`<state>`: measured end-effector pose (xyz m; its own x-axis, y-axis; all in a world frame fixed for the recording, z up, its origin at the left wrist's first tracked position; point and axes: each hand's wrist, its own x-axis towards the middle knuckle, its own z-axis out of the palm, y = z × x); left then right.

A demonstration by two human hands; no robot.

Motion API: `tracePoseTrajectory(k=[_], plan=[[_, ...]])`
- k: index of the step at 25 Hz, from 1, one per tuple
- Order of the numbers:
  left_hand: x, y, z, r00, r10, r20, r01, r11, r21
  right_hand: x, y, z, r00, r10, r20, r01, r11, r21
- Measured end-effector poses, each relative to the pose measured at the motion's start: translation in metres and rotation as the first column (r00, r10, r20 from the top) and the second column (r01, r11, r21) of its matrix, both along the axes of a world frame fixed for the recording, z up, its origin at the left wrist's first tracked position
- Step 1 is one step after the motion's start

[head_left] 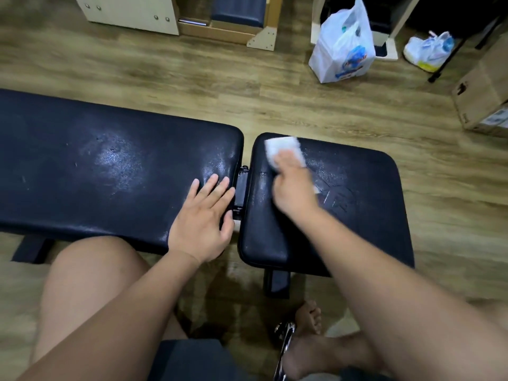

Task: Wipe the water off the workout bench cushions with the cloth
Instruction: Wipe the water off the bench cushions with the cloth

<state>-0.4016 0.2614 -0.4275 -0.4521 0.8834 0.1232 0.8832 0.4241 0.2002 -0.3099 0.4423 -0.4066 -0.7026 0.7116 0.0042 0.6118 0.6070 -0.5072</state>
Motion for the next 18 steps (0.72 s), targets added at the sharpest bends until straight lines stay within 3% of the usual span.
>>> tracePoseTrajectory(k=[3,5,7,10,14,16,18], plan=[[0.0,0.0,0.001,1.0,-0.005,0.008,0.005,1.0,0.011,-0.021,-0.032,-0.004,0.926,0.375,0.04,-0.376,0.926,0.021],[-0.001,0.001,0.002,1.0,-0.005,0.005,0.005,1.0,0.006,0.011,-0.012,-0.004,0.912,0.41,0.027,-0.411,0.91,0.059],[0.0,0.001,0.002,1.0,0.007,-0.004,-0.007,1.0,-0.013,0.063,0.023,-0.006,0.962,0.27,0.027,-0.271,0.957,0.101],[0.001,0.002,0.001,1.0,0.022,-0.022,-0.023,0.998,-0.062,0.144,0.076,0.007,0.99,-0.082,0.111,0.068,0.99,0.127],[0.001,0.002,0.0,0.999,0.025,-0.027,-0.027,0.996,-0.084,0.124,0.102,0.016,0.84,-0.543,-0.006,0.543,0.84,0.002],[0.001,0.002,0.0,0.999,0.023,-0.026,-0.026,0.995,-0.094,0.076,0.096,0.012,0.831,-0.555,-0.033,0.555,0.832,-0.003],[0.0,0.002,0.0,0.999,0.022,-0.024,-0.024,0.996,-0.084,0.022,0.073,0.005,0.9,-0.434,-0.027,0.434,0.901,-0.002]])
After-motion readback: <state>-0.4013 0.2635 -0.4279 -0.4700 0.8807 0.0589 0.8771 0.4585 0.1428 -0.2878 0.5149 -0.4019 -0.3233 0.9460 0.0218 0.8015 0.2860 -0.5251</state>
